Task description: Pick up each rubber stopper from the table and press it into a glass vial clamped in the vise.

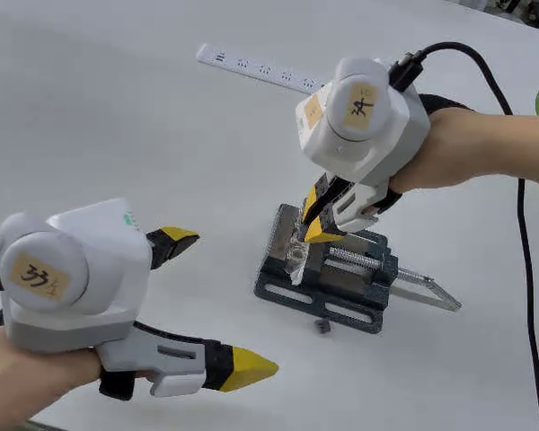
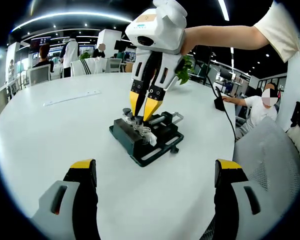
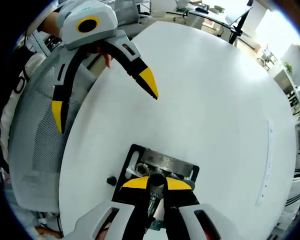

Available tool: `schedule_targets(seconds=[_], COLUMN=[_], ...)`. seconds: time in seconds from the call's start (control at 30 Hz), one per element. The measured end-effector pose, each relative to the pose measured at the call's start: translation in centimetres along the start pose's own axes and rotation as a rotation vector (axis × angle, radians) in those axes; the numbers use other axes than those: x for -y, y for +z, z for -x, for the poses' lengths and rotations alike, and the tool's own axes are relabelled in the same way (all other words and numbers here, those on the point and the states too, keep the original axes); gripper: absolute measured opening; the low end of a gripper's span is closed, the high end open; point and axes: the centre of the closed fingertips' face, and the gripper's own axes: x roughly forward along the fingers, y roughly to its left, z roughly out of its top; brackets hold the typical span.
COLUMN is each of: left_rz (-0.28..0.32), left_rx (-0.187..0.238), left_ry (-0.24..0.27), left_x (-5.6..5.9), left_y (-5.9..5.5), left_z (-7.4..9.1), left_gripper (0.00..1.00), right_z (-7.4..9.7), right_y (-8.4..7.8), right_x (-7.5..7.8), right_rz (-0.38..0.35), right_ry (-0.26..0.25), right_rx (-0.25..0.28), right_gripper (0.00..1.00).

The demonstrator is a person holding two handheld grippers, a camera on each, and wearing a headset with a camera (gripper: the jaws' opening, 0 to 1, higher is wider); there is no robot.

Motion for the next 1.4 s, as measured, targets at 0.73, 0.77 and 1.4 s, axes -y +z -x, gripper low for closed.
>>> schedule_targets(seconds=[0.73, 0.77, 1.4], left_rz=[0.006, 0.006, 0.009], left_rx=[-0.003, -0.004, 0.001], left_ry=[-0.004, -0.005, -0.007], left_x=[0.07, 0.05, 0.11], left_y=[-0.23, -0.24, -0.28], left_z=[-0.16, -0.17, -0.31], left_gripper=[0.97, 0.97, 0.97], right_z=[-0.15, -0.16, -0.14], right_y=[0.17, 0.21, 0.11], right_x=[-0.3, -0.25, -0.3], right_rz=[-0.043, -0.05, -0.167], right_ry=[0.033, 0.031, -0.044], right_rx=[-0.072, -0.076, -0.005], right_gripper=[0.04, 0.04, 0.03])
